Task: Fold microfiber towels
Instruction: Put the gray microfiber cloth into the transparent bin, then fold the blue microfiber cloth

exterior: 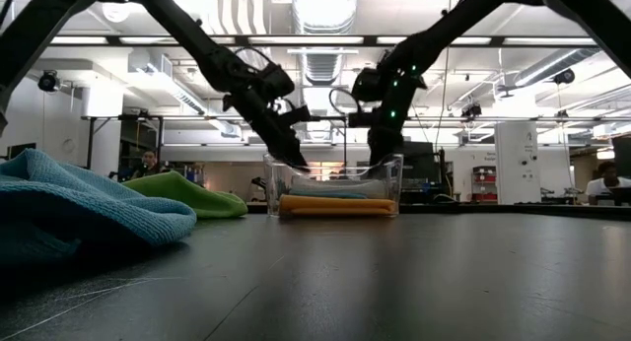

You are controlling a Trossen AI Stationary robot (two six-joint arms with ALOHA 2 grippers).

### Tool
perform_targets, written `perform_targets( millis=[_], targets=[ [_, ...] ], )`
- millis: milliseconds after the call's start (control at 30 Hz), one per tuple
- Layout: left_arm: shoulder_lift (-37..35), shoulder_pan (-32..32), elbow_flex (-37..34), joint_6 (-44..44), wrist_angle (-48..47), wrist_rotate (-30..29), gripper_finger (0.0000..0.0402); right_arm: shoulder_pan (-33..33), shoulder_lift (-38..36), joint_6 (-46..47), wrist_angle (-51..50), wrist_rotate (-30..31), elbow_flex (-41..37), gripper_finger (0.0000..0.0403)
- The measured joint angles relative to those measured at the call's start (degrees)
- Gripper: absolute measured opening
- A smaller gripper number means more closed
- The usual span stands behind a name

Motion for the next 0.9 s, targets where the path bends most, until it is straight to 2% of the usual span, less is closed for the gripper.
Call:
perform_targets(
  millis=[233,433,600,900],
  targets=[
    [-5.1,-2.7,-0.4,-3.8,-0.1,0.0,0.0017,1.6,-6.7,2.9,-1.4,-1.0,-1.2,0.0009],
    [-9.3,-9.2,-1.6,-7.7,0.1,0.1,0.0017,6.6,-14.9,5.4,1.8,-1.0,-7.7,0.0009],
    [-10.4,-15.7,-2.1,-12.8,-0.4,0.1,0.0017,11.8,-23.4,7.6,8.8,-1.0,-17.1,0.0009],
    [-10.5,-26.9,-2.1,-19.7,-1.8,0.1,0.0017,20.2,-36.6,12.0,27.5,-1.0,-33.3,0.0009]
  ],
)
